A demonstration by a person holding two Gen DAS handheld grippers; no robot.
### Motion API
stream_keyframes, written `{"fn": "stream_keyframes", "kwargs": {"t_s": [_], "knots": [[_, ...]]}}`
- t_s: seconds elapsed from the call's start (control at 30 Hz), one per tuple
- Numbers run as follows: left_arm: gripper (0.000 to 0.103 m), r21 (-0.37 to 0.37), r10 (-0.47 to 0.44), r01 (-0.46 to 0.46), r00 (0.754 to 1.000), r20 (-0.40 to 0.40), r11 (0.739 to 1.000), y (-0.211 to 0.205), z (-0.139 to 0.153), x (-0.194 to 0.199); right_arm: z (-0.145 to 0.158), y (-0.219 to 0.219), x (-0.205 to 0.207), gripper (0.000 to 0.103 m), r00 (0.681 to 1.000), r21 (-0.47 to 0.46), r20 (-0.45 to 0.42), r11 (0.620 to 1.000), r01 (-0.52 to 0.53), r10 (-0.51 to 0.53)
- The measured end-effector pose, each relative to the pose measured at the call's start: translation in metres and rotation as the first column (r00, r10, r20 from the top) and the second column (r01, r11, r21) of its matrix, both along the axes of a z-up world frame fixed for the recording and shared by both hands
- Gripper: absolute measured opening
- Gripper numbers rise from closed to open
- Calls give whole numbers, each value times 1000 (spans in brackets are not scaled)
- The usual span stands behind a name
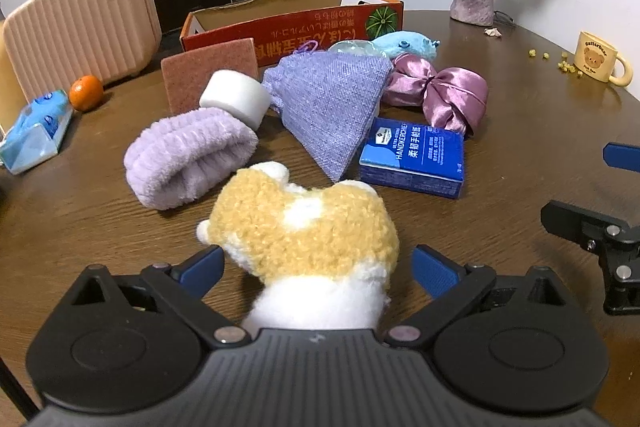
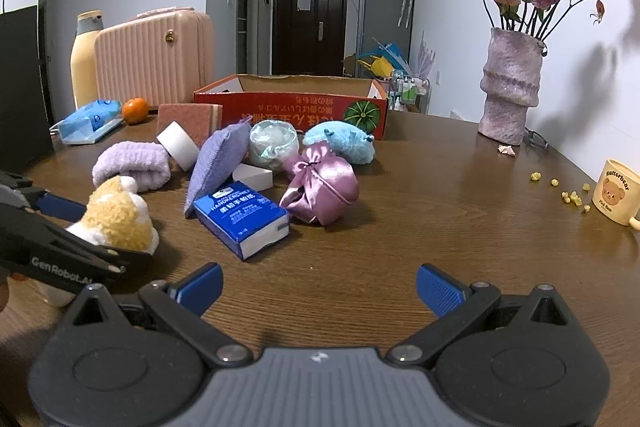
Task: Organize soft objects
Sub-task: 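Move the left gripper to the white-and-yellow plush lamb and close on it, then lift the plush lamb with the left gripper while the right gripper grasps the blue tissue pack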
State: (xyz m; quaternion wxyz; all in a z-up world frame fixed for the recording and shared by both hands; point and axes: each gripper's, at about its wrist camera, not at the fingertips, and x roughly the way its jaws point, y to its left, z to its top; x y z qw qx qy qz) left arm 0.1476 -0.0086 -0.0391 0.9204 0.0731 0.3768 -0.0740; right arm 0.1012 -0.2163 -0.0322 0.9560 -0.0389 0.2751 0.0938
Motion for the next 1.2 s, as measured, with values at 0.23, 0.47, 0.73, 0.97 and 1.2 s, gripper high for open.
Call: {"fn": "stream_keyframes", "kwargs": {"t_s": [0.23,0.47,0.73,0.97,1.2], "knots": [[78,-54,-7,6,1000,-27,999,6,-7,5,-2,6,6,103,1000,-19,-13,1000,2,-3],[71,-73,-25,24,1000,-8,997,6,-7,4,-5,15,11,103,1000,-30,-27,1000,-8,7],[67,-111,-10,13,999,31,994,14,-2,-1,-8,20,16,103,999,-43,-41,999,-16,15],[67,-154,36,-16,991,126,988,25,13,-13,-9,23,20,103,999,-50,-40,998,-23,21],[67,-175,122,-69,942,313,982,35,31,-35,-9,29,23,103,999,-55,-37,998,-38,36]]}}
